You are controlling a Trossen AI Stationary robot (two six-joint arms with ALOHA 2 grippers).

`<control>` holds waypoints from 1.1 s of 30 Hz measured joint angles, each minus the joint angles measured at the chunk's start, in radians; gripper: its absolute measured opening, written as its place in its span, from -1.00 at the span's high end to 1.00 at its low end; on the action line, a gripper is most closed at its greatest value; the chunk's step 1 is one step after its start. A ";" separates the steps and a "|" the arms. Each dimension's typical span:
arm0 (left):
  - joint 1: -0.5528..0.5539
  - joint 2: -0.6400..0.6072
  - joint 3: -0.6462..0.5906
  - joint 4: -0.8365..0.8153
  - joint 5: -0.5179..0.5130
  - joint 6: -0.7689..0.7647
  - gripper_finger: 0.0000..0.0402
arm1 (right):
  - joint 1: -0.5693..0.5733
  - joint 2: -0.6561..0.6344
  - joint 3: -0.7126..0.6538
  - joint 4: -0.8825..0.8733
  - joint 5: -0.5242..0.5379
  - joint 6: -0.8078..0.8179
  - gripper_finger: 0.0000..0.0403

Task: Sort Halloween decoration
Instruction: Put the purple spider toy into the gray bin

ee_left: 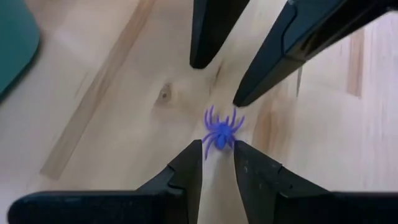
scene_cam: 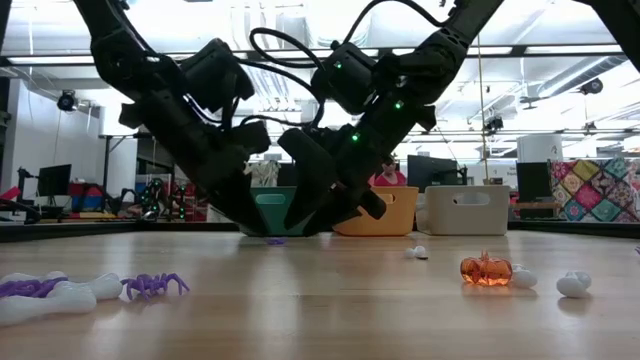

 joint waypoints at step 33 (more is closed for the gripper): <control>0.000 0.088 -0.003 0.073 -0.020 -0.039 0.63 | 0.015 0.061 0.004 0.077 -0.002 0.002 0.35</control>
